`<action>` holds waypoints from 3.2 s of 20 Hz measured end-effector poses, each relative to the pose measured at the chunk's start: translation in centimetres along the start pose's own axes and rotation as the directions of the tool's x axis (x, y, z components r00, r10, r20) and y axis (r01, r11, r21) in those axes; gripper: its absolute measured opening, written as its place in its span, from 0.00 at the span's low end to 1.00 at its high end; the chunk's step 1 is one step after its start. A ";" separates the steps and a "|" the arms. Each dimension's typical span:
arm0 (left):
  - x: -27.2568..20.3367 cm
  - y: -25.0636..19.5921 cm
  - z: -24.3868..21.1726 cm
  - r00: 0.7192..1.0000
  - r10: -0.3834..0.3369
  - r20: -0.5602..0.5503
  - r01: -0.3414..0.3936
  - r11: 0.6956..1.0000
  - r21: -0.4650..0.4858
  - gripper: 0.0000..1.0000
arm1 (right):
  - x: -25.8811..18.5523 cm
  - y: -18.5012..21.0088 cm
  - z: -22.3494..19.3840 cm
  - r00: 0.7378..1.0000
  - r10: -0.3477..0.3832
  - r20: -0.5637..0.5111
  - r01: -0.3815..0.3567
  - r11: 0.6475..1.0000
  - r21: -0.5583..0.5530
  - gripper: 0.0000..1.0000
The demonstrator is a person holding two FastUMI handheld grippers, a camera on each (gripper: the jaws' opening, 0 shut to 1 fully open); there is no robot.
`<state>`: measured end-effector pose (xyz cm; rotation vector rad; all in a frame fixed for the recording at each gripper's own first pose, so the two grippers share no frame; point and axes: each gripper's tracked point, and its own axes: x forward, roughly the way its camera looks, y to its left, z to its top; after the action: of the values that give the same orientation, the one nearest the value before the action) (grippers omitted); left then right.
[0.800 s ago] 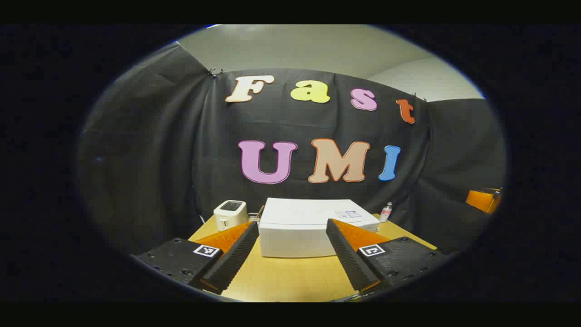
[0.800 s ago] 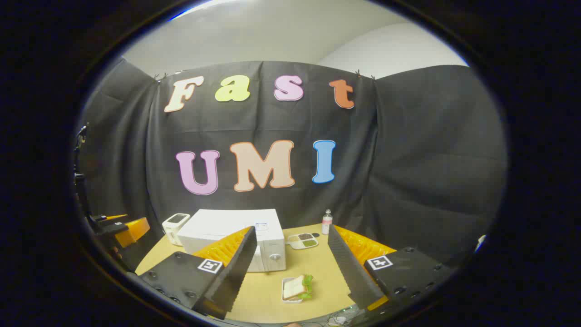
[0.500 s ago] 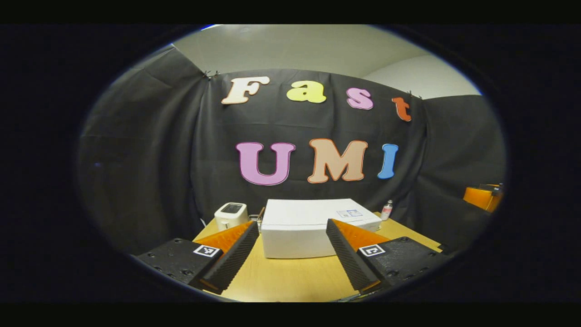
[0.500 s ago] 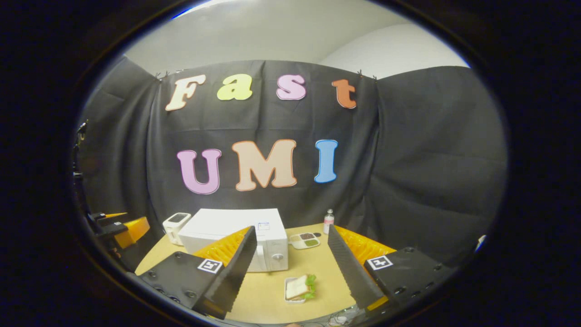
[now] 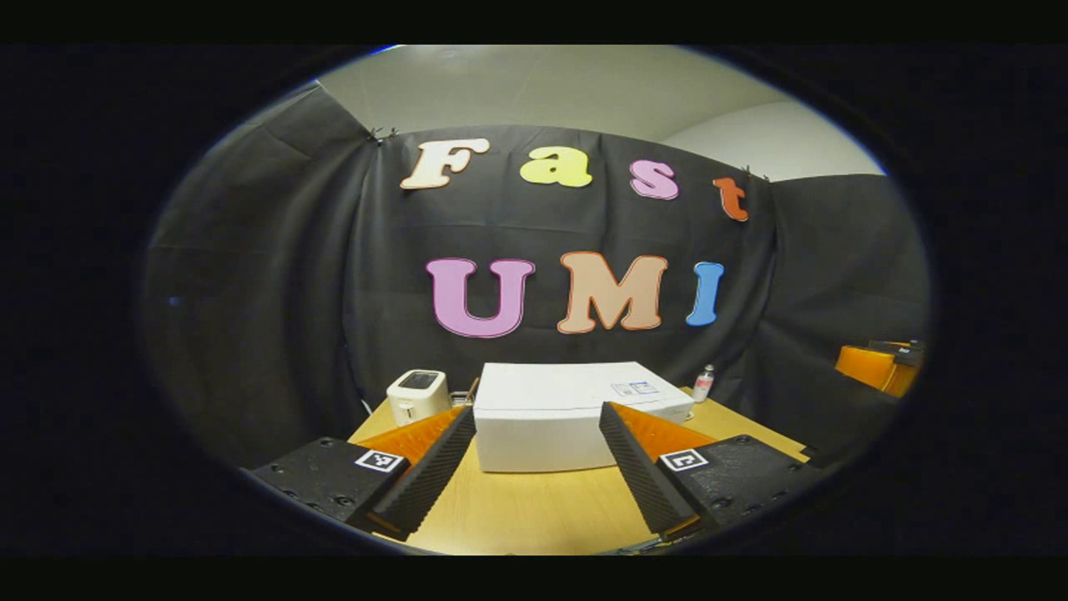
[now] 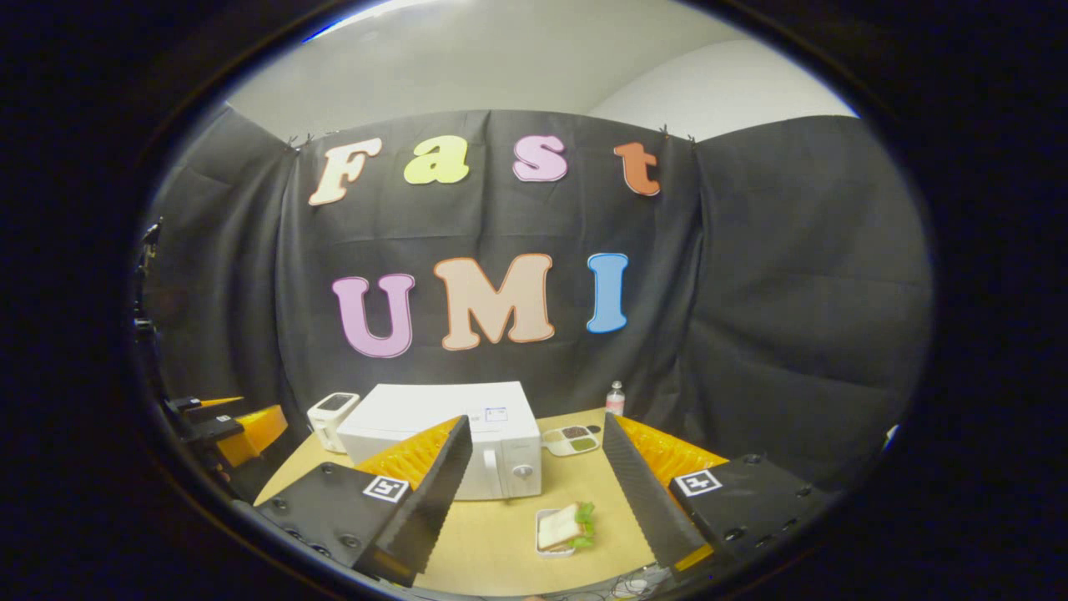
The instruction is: Open the microwave oven with the left hand, put the food in, and close the microwave oven.
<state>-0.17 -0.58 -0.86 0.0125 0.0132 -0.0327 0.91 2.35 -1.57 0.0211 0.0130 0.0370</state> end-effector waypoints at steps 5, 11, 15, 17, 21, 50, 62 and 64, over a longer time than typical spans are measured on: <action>1.5 -2.2 -2.2 0.998 0.009 -0.057 -0.011 0.999 -0.038 0.95 | 2.7 -1.5 -0.7 0.998 0.057 -0.026 -0.056 0.998 0.013 0.92; 4.8 -6.7 -7.0 0.988 -0.049 -0.145 0.032 0.993 -0.115 0.97 | 7.1 -6.6 -2.9 0.993 0.083 -0.087 -0.082 0.996 0.017 0.92; 8.0 -9.7 -10.5 0.984 -0.069 -0.164 0.042 0.986 -0.160 0.97 | 9.0 -9.7 -4.1 0.989 0.089 -0.114 -0.085 0.995 0.047 0.92; 9.7 -11.0 -12.4 0.982 -0.063 -0.179 0.036 0.988 -0.151 0.98 | 10.0 -11.0 -4.5 0.987 0.100 -0.122 -0.094 0.994 0.054 0.92; 12.4 -14.9 -15.8 0.965 -0.095 -0.244 0.077 0.994 -0.082 0.98 | 11.8 -13.6 -5.4 0.985 0.098 -0.145 -0.093 0.995 0.038 0.92; 24.6 -20.5 -33.3 0.824 -0.061 -0.564 0.032 0.998 -0.061 0.48 | 14.9 -18.8 -8.8 0.963 0.090 -0.254 -0.059 0.990 0.130 0.99; 24.8 -20.5 -33.6 0.805 -0.036 -0.592 0.037 0.999 -0.011 0.14 | 16.1 -16.0 -9.5 0.947 0.172 -0.271 -0.126 0.976 0.178 0.92; 24.9 -20.6 -33.6 0.814 -0.034 -0.581 0.037 0.999 -0.007 0.11 | 15.8 -15.7 -9.7 0.944 0.180 -0.276 -0.131 0.973 0.188 0.92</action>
<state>23.56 -21.57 -35.06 0.0268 0.6329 -0.0660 17.13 -12.58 -11.81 0.1852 0.3104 0.1978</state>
